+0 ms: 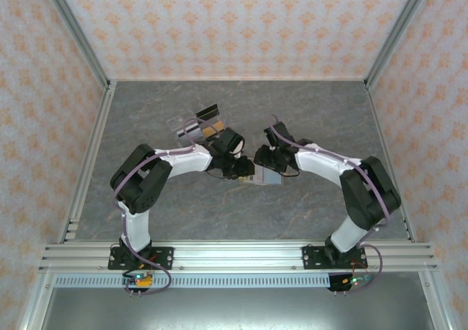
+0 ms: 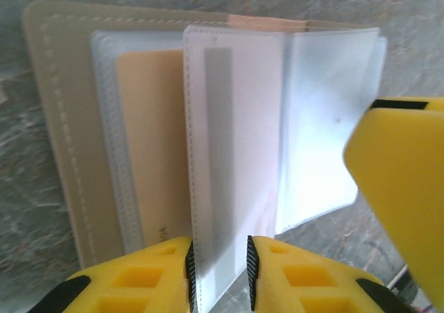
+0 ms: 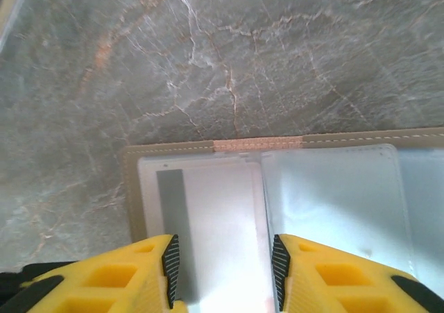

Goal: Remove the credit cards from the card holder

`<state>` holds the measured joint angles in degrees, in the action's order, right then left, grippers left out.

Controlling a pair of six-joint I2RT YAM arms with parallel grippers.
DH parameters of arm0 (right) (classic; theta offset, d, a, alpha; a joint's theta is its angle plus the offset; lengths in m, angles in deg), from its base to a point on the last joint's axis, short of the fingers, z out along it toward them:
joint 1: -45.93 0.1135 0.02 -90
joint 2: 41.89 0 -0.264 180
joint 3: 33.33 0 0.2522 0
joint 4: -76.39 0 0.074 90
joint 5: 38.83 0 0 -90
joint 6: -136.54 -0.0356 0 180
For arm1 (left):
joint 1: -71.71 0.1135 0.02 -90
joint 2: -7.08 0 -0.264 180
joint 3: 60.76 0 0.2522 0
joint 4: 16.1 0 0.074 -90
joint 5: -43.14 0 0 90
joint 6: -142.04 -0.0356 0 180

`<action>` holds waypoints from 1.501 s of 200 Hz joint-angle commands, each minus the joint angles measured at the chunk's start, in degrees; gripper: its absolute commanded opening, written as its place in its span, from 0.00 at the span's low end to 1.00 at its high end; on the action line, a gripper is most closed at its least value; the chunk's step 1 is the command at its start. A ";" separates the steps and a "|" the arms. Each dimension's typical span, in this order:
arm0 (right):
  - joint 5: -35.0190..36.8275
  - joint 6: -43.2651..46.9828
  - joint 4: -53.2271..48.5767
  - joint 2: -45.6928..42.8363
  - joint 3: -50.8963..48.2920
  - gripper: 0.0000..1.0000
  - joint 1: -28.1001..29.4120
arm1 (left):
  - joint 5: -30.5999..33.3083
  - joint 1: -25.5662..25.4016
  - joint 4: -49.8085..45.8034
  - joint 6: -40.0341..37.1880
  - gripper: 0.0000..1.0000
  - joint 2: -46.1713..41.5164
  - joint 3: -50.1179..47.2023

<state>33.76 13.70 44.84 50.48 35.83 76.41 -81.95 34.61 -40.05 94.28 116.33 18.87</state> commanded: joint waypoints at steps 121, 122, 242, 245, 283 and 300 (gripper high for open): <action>14.50 -5.83 -3.55 -17.24 -8.07 0.43 -3.06 | -4.11 -4.11 10.99 6.71 0.46 4.28 4.85; 14.57 -5.83 -3.64 -17.37 -8.10 0.43 -3.06 | -4.11 -4.07 10.94 6.71 0.46 4.29 4.91; 4.68 -1.06 -4.07 -7.53 -5.19 0.26 -3.01 | 6.65 -2.18 3.96 5.24 0.33 0.52 2.40; 4.67 -0.87 -4.14 -6.95 -4.99 0.25 -3.01 | 6.70 -2.18 4.09 5.49 0.33 0.52 2.42; 4.75 1.60 -4.92 -1.62 -2.92 0.24 -3.05 | 7.94 -2.40 4.66 8.84 0.28 1.84 2.53; 5.19 2.16 -4.61 0.13 -2.84 0.24 -3.06 | 8.52 -2.99 4.15 9.38 0.28 1.60 2.47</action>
<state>38.42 13.59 41.59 48.39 31.39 73.61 -76.16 32.31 -34.76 101.69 118.82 22.11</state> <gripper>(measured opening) 0.236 0.279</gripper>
